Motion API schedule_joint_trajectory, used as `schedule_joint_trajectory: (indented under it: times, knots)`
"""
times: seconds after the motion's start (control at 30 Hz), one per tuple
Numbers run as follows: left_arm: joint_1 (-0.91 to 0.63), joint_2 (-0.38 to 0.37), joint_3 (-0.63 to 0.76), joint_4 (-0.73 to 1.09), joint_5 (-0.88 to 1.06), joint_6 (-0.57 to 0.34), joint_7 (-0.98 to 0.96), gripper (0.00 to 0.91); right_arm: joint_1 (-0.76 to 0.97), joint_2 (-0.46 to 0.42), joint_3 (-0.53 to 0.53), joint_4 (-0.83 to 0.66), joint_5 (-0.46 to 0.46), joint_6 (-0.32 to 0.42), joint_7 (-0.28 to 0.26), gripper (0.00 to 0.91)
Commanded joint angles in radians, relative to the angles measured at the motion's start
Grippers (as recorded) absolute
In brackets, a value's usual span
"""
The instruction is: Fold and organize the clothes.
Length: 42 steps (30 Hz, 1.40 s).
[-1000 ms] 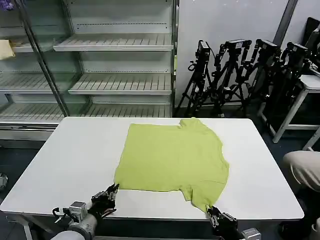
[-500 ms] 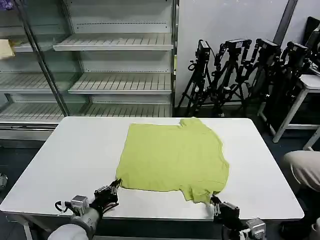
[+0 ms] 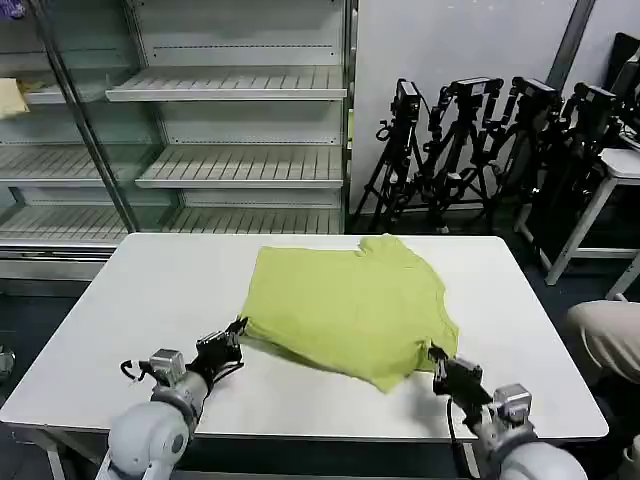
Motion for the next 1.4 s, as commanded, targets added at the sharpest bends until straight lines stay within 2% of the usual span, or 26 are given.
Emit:
schedule_joint_trajectory:
  times: [0.03, 0.23, 0.43, 0.9, 1.03, 1.07, 1.1, 1.13, 1.3, 1.4]
  knots:
    - [-0.123, -0.012, 0.017, 0.142, -0.008, -0.001, 0.007, 0.010, 0.170, 0.007, -0.029, -0.162, -0.007, 0.007, -0.009, 0.000]
    - [-0.154, -0.021, 0.028, 0.185, 0.003, -0.001, 0.010, 0.010, 0.197, 0.019, -0.038, -0.217, -0.016, 0.022, -0.024, 0.000]
    - [-0.166, -0.027, 0.034, 0.204, 0.012, -0.001, 0.018, 0.010, 0.208, 0.031, -0.045, -0.252, -0.012, 0.069, -0.056, 0.000]
    - [-0.180, -0.037, 0.029, 0.225, 0.018, -0.001, 0.018, 0.010, 0.266, 0.050, -0.089, -0.332, -0.017, 0.093, -0.079, 0.000]
    - [-0.183, -0.040, 0.028, 0.231, 0.027, -0.001, 0.012, 0.040, 0.266, 0.051, -0.099, -0.341, -0.030, 0.090, -0.081, 0.000]
    - [-0.184, -0.041, 0.029, 0.236, 0.040, -0.001, 0.012, 0.907, 0.266, 0.052, -0.100, -0.341, -0.036, 0.089, -0.077, 0.191]
    - [-0.183, -0.041, 0.030, 0.235, 0.046, -0.001, 0.011, 0.907, 0.266, 0.055, -0.098, -0.341, -0.040, 0.084, -0.071, 0.816]
    - [-0.183, -0.042, 0.030, 0.234, 0.046, -0.002, 0.010, 0.907, 0.267, 0.057, -0.095, -0.342, -0.037, 0.083, -0.068, 0.907]
    - [-0.177, -0.037, 0.023, 0.203, 0.043, -0.001, 0.001, 0.907, 0.252, 0.047, -0.058, -0.314, -0.028, 0.074, -0.057, 0.907]
    - [-0.136, -0.018, 0.024, 0.145, 0.037, -0.001, 0.003, 0.907, 0.193, 0.010, -0.019, -0.250, -0.007, 0.050, -0.050, 0.907]
